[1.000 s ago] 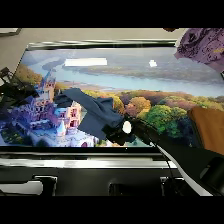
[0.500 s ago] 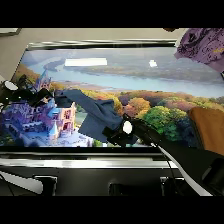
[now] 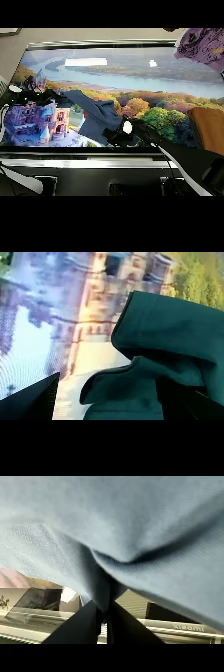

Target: Fold the clothes and pants, and hang the long-sleeved shirts on hangers.

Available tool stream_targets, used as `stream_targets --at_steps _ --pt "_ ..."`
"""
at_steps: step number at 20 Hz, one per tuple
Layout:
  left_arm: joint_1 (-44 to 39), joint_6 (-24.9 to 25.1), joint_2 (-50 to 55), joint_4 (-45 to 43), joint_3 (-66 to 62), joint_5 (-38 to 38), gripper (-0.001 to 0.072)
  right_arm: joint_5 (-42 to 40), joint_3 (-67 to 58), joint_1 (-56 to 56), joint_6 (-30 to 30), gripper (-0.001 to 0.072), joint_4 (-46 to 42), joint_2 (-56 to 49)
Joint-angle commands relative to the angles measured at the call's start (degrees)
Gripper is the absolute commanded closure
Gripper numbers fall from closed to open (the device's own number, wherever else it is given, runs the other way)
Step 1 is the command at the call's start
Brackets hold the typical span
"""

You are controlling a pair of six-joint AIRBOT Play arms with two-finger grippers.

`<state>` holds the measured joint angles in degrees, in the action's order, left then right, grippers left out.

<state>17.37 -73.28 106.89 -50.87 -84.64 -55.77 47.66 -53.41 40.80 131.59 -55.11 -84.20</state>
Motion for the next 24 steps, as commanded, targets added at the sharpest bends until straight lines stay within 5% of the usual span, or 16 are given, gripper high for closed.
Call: stream_targets --at_steps 1,3,5,6,12,17,24 --pt "0.0 1.6 0.9 2.7 0.0 -0.1 0.0004 0.4 0.0 0.0 0.0 0.0679 0.0 0.0" --pt "0.0 1.5 1.0 2.9 0.0 -0.1 0.0073 0.4 0.0 0.0 0.0 0.0679 0.0 0.0" --pt "0.0 1.5 1.0 3.2 0.0 -0.3 0.0561 0.2 0.0 0.0 0.0 0.0679 0.0 0.0" --pt "0.0 1.5 1.0 3.9 0.0 -0.4 0.0679 0.2 0.0 0.0 0.0 0.0679 0.0 0.0" --pt "0.1 1.6 0.6 5.9 -0.3 -1.4 0.0690 0.2 0.0 0.0 0.0 0.0680 -0.3 0.7" --pt "0.1 1.9 -5.7 9.2 -6.7 -2.3 0.0693 0.4 -2.5 -6.0 -0.1 0.0681 -10.4 7.5" --pt "1.2 -8.7 -22.4 4.4 -32.9 1.9 0.0693 5.7 -29.9 -30.4 -9.0 0.0682 -20.8 19.7"
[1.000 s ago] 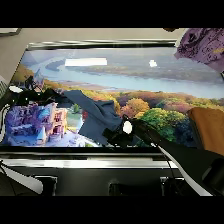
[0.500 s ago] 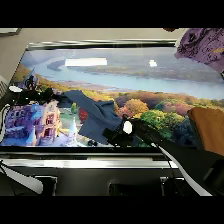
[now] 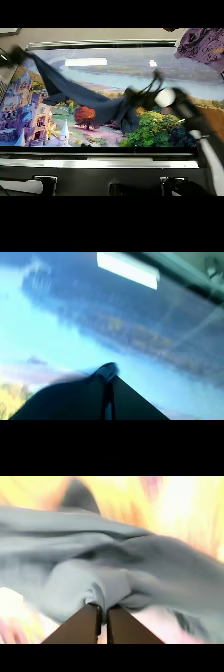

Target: Fold the clothes and pants, and hang the long-sleeved shirts on hangers.

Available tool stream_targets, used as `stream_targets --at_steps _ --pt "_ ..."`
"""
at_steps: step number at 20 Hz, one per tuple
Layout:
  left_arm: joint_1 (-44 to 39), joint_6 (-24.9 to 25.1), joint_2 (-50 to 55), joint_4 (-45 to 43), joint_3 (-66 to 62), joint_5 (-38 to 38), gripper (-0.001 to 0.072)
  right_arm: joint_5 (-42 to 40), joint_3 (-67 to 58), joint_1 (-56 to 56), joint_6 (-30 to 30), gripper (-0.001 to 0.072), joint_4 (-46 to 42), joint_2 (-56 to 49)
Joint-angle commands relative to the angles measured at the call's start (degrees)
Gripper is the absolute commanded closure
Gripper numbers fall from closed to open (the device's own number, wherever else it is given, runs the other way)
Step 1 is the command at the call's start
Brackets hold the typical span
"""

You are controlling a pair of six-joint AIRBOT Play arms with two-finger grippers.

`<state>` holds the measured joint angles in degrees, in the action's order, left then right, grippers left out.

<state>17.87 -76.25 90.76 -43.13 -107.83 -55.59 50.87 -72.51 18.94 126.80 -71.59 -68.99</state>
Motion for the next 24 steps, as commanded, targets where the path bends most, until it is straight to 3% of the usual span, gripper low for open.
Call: stream_targets --at_steps 1,5,9,13,15,18,21,24 --pt "1.1 -8.0 -9.3 -5.0 -11.5 2.6 0.0693 3.5 -15.7 -11.4 -5.9 0.0682 -5.0 6.3" --pt "3.3 -13.9 -24.5 -11.0 -10.6 5.0 0.0692 5.2 -30.0 -17.3 -13.2 0.0681 -5.6 13.8" --pt "3.5 -14.6 -36.4 -18.5 -9.7 1.3 0.0692 5.0 -35.4 -17.3 -17.4 0.0681 -5.5 23.1" --pt "3.5 -19.0 -42.1 -27.0 -9.7 -2.7 0.0692 0.4 -35.6 -17.3 -24.0 0.0681 -5.3 29.7" --pt "3.5 -18.9 -41.7 -27.7 -9.2 -5.4 0.0692 -0.4 -35.6 -17.3 -23.8 0.0681 -5.9 29.4" --pt "3.5 -18.9 -39.4 -27.6 -3.7 -5.7 0.0692 4.5 -35.6 -17.3 -19.4 0.0681 -4.5 23.3" --pt "2.7 -14.7 -32.5 -27.6 3.2 -5.9 0.0692 10.6 -35.3 -17.3 -23.3 0.0680 -1.4 10.8" --pt "0.5 -10.7 -21.1 -27.7 7.5 -5.9 0.0692 11.6 -35.3 -17.3 -23.4 0.0680 2.7 -4.8"
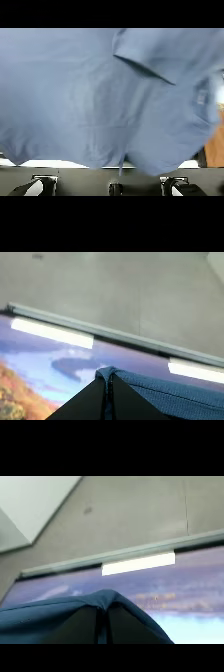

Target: Fold the clothes and pants, and hang the long-sleeved shirts on hangers.

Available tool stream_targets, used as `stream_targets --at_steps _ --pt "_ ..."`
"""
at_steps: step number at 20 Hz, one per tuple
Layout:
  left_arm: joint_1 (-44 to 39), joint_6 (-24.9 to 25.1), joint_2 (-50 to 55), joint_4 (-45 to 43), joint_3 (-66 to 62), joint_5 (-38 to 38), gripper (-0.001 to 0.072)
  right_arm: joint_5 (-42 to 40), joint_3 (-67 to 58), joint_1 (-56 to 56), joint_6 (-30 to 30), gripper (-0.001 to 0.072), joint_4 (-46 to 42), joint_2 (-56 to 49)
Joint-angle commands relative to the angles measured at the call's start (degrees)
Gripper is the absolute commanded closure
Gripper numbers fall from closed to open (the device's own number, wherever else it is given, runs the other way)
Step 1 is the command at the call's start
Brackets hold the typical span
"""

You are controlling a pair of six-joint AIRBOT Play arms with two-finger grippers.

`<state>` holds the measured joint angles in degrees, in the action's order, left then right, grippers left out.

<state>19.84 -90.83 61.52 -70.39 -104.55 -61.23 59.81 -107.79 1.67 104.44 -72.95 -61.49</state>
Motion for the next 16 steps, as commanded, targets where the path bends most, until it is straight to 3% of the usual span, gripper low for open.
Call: stream_targets --at_steps 1,3,6,10,14,15,16 --pt "-2.3 3.9 13.0 -0.5 4.9 -0.2 0.0692 2.3 0.0 0.4 -2.9 0.0681 6.2 -17.9" --pt "-4.0 3.9 22.9 -0.4 5.0 0.6 0.0692 0.7 0.0 2.4 -9.0 0.0681 7.5 -27.5" --pt "-6.5 3.9 35.2 -1.4 5.0 4.7 0.0692 -4.2 0.0 6.4 -8.7 0.0681 7.5 -40.4" --pt "-9.2 3.8 45.1 -1.9 4.9 7.7 0.0692 -10.7 0.0 9.4 -1.0 0.0681 7.4 -51.2" --pt "-10.9 3.3 48.0 -1.9 4.9 7.8 0.0687 -11.5 0.0 9.6 6.9 0.0680 7.6 -55.3" --pt "-11.0 2.4 48.1 -1.9 4.9 7.7 0.0667 -11.3 0.0 9.6 7.5 0.0680 7.5 -55.4" --pt "-11.0 0.7 48.0 -1.9 4.8 7.5 0.0510 -10.8 -0.1 9.5 7.5 0.0676 8.0 -55.3"
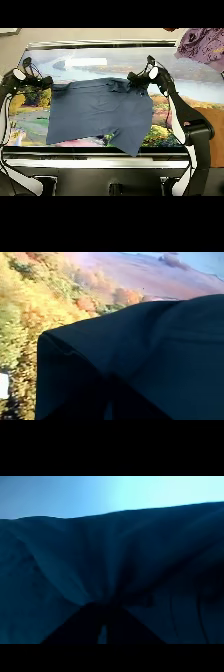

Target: Fold the clothes and pants, and hang the long-sleeved shirts on hangers.

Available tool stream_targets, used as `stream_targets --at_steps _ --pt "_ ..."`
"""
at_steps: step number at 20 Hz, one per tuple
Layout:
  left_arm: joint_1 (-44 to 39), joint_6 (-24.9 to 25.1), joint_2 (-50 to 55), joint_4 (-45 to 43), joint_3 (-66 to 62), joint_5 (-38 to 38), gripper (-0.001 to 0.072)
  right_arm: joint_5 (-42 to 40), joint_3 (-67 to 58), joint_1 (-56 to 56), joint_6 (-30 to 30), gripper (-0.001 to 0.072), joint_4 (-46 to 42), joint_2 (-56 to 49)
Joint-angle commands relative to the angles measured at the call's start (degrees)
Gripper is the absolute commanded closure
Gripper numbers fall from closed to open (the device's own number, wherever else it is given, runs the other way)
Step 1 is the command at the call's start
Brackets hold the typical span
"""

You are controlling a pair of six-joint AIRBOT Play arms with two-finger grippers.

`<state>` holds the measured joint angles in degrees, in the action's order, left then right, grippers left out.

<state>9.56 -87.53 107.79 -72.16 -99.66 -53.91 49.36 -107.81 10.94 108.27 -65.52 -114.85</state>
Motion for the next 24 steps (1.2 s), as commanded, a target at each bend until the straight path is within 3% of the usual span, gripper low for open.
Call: stream_targets --at_steps 1,2,3,4,6,7,8,10,11,13,14,15,18,24 --pt "-0.5 -4.2 1.6 -0.1 -0.6 -0.9 0.0258 0.7 -0.1 0.2 3.7 0.0605 1.0 -1.6" --pt "-0.1 -5.6 1.4 -0.1 -1.7 -3.0 0.0048 2.4 -0.1 -0.2 3.7 0.0435 1.6 -1.0" --pt "0.5 -5.6 1.1 -0.1 -3.1 -5.6 0.0035 4.2 -0.1 -0.7 3.6 0.0272 2.8 -0.1" --pt "1.3 -5.5 0.7 -0.2 -4.7 -8.6 0.0036 6.3 -0.1 -1.6 2.5 0.0213 4.1 1.3" --pt "3.6 -4.2 -1.8 -0.9 -6.9 -15.4 0.0041 12.7 -0.1 -5.3 -2.1 0.0210 6.3 5.3" --pt "4.9 -3.2 -3.5 -1.2 -7.0 -18.8 0.0041 16.8 -0.1 -7.6 -5.7 0.0132 6.4 7.6" --pt "6.3 -2.2 -5.2 -1.2 -7.0 -22.6 0.0041 21.3 -0.1 -10.0 -10.4 0.0104 6.3 9.7" --pt "10.3 -3.8 -9.3 2.3 -5.2 -26.0 0.0042 30.8 0.1 -15.5 -17.3 0.0106 5.1 13.1" --pt "12.2 -3.3 -12.0 3.7 -3.0 -26.6 0.0042 34.8 1.2 -18.3 -20.8 0.0141 5.0 14.7" --pt "15.2 -2.4 -18.5 6.4 5.1 -26.4 0.0042 36.7 8.2 -23.8 -26.9 0.0297 9.7 18.9" --pt "16.3 -2.4 -22.2 6.8 10.6 -25.9 0.0042 36.1 14.2 -26.0 -30.7 0.0329 12.0 21.6" --pt "17.2 -2.4 -25.7 6.8 16.1 -25.0 0.0042 34.9 20.6 -27.8 -32.3 0.0327 13.3 24.3" --pt "18.7 -2.5 -35.3 6.8 30.9 -22.7 0.0042 31.5 39.2 -31.6 -36.8 0.0225 15.9 30.0" --pt "18.6 -2.5 -38.9 6.6 37.9 -23.2 0.0042 25.8 55.9 -31.8 -41.6 0.0226 18.8 30.4"
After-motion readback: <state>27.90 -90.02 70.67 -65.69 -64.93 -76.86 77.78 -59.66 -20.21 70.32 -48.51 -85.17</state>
